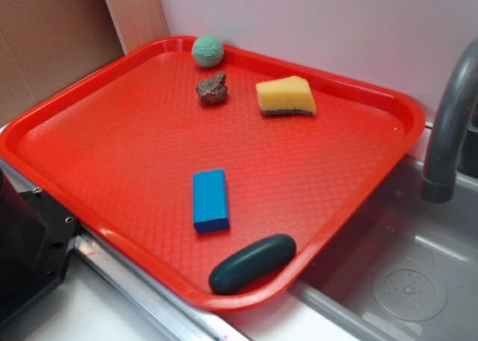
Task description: Grab the blue block.
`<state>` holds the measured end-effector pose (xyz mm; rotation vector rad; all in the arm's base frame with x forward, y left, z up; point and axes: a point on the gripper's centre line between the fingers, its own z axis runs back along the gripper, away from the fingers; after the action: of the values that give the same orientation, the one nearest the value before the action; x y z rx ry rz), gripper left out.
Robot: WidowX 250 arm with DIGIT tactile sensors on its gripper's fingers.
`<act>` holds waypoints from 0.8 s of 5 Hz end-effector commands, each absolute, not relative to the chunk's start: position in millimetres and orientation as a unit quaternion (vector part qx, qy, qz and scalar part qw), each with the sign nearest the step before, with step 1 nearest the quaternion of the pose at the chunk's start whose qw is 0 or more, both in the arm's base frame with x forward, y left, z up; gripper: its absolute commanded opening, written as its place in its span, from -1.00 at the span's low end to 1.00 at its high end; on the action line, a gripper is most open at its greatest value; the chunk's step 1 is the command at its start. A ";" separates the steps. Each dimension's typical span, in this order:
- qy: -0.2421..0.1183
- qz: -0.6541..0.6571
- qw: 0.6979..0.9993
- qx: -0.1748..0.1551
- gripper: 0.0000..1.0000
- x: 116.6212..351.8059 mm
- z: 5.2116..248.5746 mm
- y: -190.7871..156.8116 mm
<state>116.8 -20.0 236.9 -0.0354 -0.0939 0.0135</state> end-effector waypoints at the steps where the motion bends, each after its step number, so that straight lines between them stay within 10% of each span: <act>1: -0.047 0.007 0.999 -0.018 1.00 116.8 236.9 -20.0; 3: -0.039 0.181 0.980 -0.073 1.00 124.1 212.8 -51.9; 4: -0.036 0.291 0.955 -0.039 1.00 136.6 184.3 -71.3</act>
<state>133.2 -72.3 177.8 -0.0670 -0.0476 0.5972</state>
